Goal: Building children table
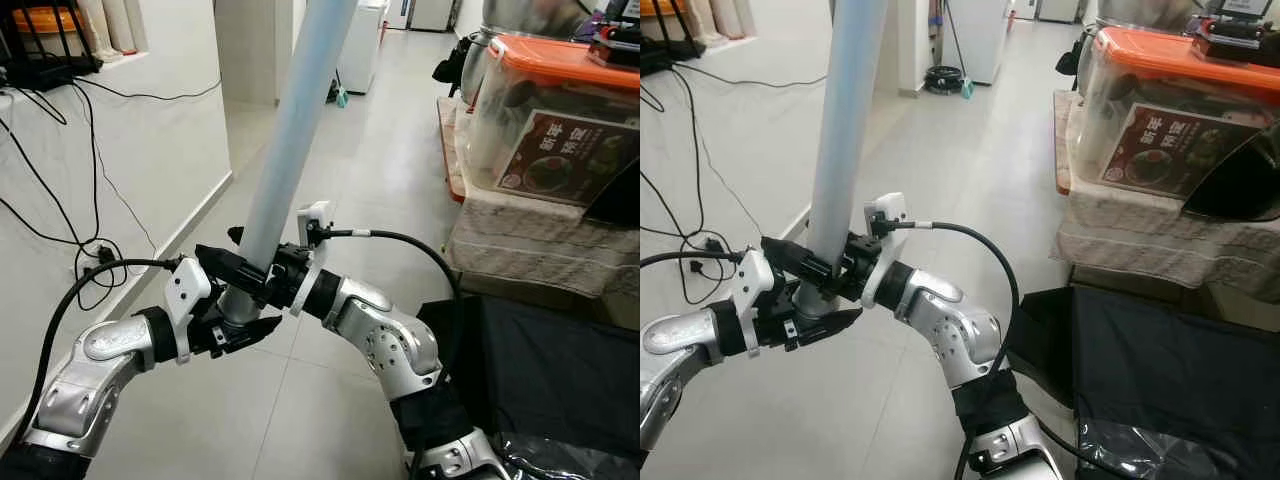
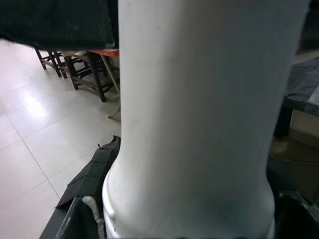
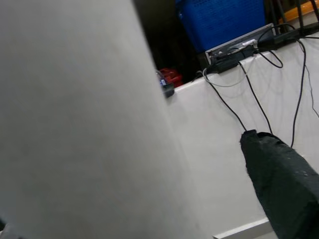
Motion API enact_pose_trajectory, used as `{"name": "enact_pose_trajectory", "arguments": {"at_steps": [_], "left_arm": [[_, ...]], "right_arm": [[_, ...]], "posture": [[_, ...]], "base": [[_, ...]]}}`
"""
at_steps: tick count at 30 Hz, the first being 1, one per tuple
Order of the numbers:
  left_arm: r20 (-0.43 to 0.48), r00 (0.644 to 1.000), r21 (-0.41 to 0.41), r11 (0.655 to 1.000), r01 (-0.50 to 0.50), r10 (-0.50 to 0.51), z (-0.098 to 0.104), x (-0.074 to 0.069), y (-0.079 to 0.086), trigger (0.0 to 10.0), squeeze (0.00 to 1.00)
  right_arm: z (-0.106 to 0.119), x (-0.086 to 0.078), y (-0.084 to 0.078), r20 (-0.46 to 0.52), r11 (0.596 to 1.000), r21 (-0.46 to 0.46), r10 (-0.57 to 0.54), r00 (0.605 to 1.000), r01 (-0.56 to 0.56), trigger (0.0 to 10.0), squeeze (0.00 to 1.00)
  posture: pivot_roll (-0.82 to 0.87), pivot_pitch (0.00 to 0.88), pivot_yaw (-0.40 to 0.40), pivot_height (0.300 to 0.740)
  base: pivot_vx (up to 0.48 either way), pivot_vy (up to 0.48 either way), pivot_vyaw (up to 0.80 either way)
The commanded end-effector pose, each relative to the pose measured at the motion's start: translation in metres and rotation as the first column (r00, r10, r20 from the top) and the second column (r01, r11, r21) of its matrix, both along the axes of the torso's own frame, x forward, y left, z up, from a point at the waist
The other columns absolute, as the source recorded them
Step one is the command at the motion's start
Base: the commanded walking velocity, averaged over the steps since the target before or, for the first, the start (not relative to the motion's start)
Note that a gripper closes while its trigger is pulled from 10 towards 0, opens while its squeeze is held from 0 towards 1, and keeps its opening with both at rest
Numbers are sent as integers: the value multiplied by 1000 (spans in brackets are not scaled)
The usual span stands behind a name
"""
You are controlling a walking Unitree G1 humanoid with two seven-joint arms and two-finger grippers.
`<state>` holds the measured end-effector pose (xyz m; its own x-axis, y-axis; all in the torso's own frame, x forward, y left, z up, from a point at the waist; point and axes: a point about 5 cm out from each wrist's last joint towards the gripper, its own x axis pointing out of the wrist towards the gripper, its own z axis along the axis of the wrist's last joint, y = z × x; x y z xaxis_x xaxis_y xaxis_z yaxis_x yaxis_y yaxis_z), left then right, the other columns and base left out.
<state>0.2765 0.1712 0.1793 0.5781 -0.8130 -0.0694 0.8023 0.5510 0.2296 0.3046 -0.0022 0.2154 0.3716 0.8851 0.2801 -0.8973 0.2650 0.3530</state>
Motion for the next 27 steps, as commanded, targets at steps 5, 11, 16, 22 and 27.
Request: {"name": "enact_pose_trajectory", "arguments": {"at_steps": [5, 11, 16, 22, 27], "left_arm": [[3, 999, 16, 999, 47, -47, 0, -3, -8, 10000, 0], [17, 999, 35, 999, 32, -32, -1, -1, -5, 10000, 0], [16, 1000, 33, 999, 25, -26, -2, 0, -4, 10000, 980], [17, 1000, 27, 1000, 7, -7, -4, 1, -2, 10000, 1000], [56, 998, 18, 999, -35, 34, -1, 5, 3, 10000, 1000]], "right_arm": [[-2, 1, 4, -33, 997, 63, -31, 999, 33, 0, 0], [0, 3, 1, -27, 995, 75, -62, 998, 64, 0, 0], [1, 2, 0, -25, 994, 82, -66, 997, 68, 0, 0], [2, 2, 0, -24, 993, 91, -70, 997, 72, 0, 0], [1, 1, 1, -27, 993, 96, -73, 997, 76, 0, 0]], "posture": [[37, 0, -43, 740], [31, 0, -41, 740], [31, 0, -41, 740], [31, 0, -41, 740], [31, 0, -44, 740]], "base": [[0, 0, 0], [0, 0, 0], [0, 0, 0], [0, 0, 0], [0, 0, 0]]}}
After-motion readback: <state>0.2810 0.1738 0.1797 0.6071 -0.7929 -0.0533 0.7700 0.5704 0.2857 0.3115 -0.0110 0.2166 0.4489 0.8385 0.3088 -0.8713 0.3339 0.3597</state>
